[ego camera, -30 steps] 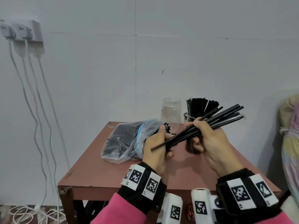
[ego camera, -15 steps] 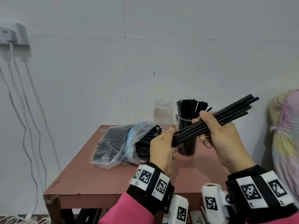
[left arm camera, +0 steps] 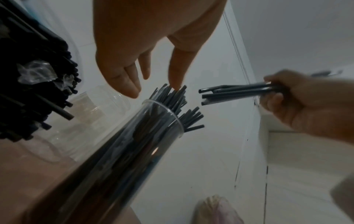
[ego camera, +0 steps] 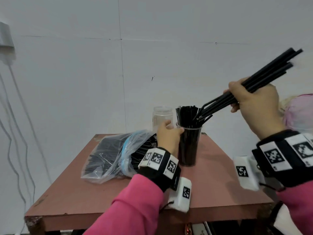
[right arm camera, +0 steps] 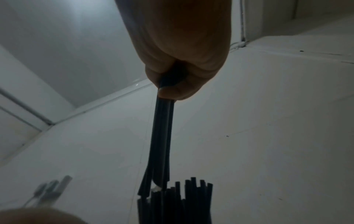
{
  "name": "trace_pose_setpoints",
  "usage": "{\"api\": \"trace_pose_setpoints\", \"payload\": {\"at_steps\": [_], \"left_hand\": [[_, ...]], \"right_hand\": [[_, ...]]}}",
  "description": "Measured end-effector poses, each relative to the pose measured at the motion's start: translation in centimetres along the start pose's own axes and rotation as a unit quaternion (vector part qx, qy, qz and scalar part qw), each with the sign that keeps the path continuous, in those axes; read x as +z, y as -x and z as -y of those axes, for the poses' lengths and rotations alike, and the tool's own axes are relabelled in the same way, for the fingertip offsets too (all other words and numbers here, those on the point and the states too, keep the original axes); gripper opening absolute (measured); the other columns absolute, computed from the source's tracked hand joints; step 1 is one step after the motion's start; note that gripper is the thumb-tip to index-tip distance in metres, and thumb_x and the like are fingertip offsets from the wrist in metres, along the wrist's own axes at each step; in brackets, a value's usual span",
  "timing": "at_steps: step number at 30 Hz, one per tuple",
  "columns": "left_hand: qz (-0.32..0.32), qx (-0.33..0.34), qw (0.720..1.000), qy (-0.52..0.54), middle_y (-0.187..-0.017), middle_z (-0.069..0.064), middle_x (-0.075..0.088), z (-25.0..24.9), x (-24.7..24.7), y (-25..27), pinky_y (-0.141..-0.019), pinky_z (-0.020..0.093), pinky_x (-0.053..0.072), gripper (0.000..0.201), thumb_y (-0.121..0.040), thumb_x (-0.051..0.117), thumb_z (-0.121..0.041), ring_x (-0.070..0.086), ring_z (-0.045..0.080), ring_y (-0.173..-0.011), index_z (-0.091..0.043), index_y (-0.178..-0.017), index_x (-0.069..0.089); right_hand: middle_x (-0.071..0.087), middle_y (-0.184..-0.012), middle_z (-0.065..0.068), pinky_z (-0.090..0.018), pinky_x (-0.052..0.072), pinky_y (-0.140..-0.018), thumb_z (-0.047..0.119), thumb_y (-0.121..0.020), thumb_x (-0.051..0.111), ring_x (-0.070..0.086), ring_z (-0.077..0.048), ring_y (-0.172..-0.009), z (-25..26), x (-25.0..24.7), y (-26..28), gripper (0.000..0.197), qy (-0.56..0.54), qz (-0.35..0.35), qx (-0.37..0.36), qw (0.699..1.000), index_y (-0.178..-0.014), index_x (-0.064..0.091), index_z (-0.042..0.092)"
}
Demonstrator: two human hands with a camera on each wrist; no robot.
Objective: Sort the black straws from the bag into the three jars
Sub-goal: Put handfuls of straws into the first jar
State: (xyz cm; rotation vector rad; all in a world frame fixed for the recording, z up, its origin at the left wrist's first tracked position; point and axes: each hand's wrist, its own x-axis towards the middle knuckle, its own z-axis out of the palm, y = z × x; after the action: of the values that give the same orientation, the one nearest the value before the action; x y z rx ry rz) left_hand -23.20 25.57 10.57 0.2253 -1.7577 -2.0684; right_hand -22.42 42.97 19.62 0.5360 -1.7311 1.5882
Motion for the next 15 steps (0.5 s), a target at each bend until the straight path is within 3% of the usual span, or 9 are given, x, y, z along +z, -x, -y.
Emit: {"api": "trace_pose_setpoints", "payload": {"at_steps": [2, 4, 5, 9, 11, 13, 15], "left_hand": [[0.041, 0.011, 0.997, -0.058, -0.130, 0.006, 0.049, 0.1, 1.1, -0.9, -0.105, 0.034, 0.040, 0.091, -0.067, 0.081, -0.007, 0.051, 0.021, -0.118, -0.011, -0.144, 0.032], [0.071, 0.047, 0.993, -0.079, -0.125, -0.002, 0.051, 0.7, 2.6, -1.9, -0.104, 0.036, 0.042, 0.119, -0.041, 0.088, -0.029, 0.052, 0.018, -0.117, -0.018, -0.142, 0.027], [0.067, 0.064, 0.992, -0.085, -0.126, -0.003, 0.052, 1.4, 3.2, -2.5, -0.104, 0.040, 0.043, 0.123, -0.032, 0.086, -0.039, 0.053, 0.018, -0.118, -0.024, -0.139, 0.027], [0.046, 0.096, 0.990, -0.089, -0.125, 0.002, 0.053, 3.4, 4.2, -3.7, -0.104, 0.043, 0.043, 0.109, -0.037, 0.082, -0.047, 0.053, 0.019, -0.118, -0.021, -0.132, 0.033], [0.041, 0.109, 0.989, -0.087, -0.122, 0.003, 0.054, 3.5, 4.3, -3.6, -0.101, 0.043, 0.046, 0.097, -0.042, 0.078, -0.046, 0.055, 0.020, -0.114, -0.021, -0.127, 0.039], [0.046, 0.117, 0.988, -0.093, -0.120, 0.002, 0.054, 3.7, 4.2, -3.7, -0.097, 0.044, 0.048, 0.094, -0.041, 0.074, -0.051, 0.056, 0.020, -0.111, -0.022, -0.124, 0.040], [0.042, 0.114, 0.987, -0.102, -0.119, 0.001, 0.054, 3.8, 4.3, -3.8, -0.095, 0.045, 0.049, 0.094, -0.040, 0.072, -0.055, 0.057, 0.020, -0.110, -0.025, -0.123, 0.040]], "right_hand": [[0.070, -0.079, -0.016, -0.022, 0.047, -0.046, 0.017, -0.085, 0.062, 0.055, -0.013, -0.049, -0.5, 1.0, -0.9, 0.017, 0.044, 0.019, -0.005, 0.999, -0.069, 0.065, 0.012], [0.069, -0.081, -0.018, -0.018, 0.045, -0.044, 0.017, -0.083, 0.062, 0.053, -0.009, -0.046, -1.1, 2.3, -1.5, 0.015, 0.073, 0.044, 0.002, 0.996, -0.077, 0.066, 0.004], [0.069, -0.080, -0.017, -0.018, 0.045, -0.044, 0.018, -0.083, 0.062, 0.053, -0.008, -0.046, -1.5, 2.8, -1.6, 0.017, 0.086, 0.057, 0.007, 0.995, -0.080, 0.066, 0.002], [0.066, -0.072, -0.012, -0.014, 0.044, -0.044, 0.020, -0.084, 0.061, 0.053, -0.007, -0.043, -3.1, 4.3, -1.9, 0.020, 0.138, 0.100, 0.022, 0.985, -0.084, 0.065, 0.000], [0.066, -0.071, -0.013, -0.019, 0.046, -0.045, 0.021, -0.084, 0.062, 0.055, -0.011, -0.044, -4.0, 4.9, -1.8, 0.022, 0.168, 0.130, 0.039, 0.977, -0.085, 0.065, -0.001], [0.064, -0.072, -0.014, -0.025, 0.047, -0.050, 0.022, -0.084, 0.062, 0.054, -0.016, -0.051, -5.0, 5.3, -1.6, 0.026, 0.195, 0.159, 0.060, 0.966, -0.087, 0.065, -0.004], [0.064, -0.075, -0.013, -0.022, 0.044, -0.052, 0.022, -0.084, 0.061, 0.055, -0.016, -0.059, -5.7, 5.6, -1.5, 0.027, 0.202, 0.172, 0.075, 0.961, -0.089, 0.065, -0.004]]}}
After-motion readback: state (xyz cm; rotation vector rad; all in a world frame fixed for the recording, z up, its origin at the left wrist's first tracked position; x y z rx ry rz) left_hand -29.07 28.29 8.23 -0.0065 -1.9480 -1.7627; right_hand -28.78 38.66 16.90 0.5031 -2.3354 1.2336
